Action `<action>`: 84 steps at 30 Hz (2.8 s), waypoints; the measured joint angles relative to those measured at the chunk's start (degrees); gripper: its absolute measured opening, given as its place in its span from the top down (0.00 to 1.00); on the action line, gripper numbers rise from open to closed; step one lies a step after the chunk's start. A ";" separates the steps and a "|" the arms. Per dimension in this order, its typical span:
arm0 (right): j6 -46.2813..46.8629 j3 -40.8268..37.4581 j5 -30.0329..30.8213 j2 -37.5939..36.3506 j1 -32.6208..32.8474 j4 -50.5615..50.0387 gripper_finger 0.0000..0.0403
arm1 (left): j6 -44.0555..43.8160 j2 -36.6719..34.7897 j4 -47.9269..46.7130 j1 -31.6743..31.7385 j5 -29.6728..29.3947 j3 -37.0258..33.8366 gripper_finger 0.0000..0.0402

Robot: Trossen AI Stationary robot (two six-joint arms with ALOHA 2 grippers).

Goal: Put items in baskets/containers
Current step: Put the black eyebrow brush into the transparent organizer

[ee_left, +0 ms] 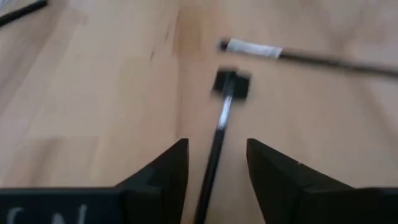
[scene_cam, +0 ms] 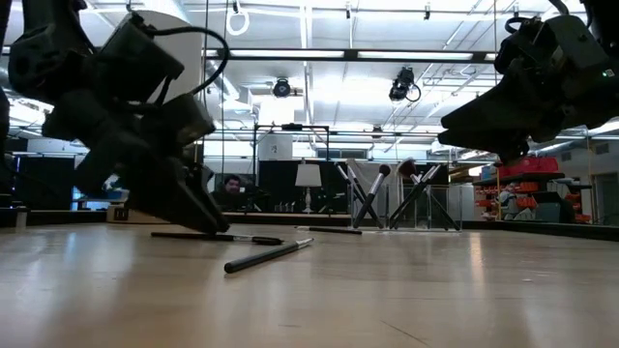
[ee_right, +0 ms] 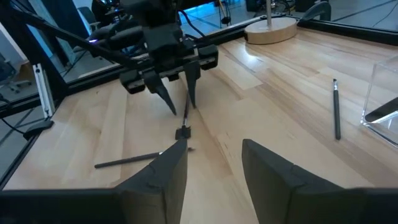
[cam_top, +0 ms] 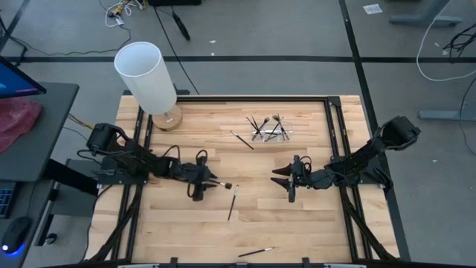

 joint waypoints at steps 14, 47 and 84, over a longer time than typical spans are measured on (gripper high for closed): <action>-0.44 0.00 0.04 0.00 0.00 -0.02 0.61 | 0.42 6.87 9.15 0.87 0.75 -1.88 0.76; -1.31 0.00 0.02 0.00 0.00 2.21 0.61 | -4.47 16.31 28.50 0.81 3.81 -1.93 0.97; -20.49 16.69 -0.83 23.15 -2.75 21.24 0.61 | 1.03 16.00 49.45 1.88 1.84 17.85 0.97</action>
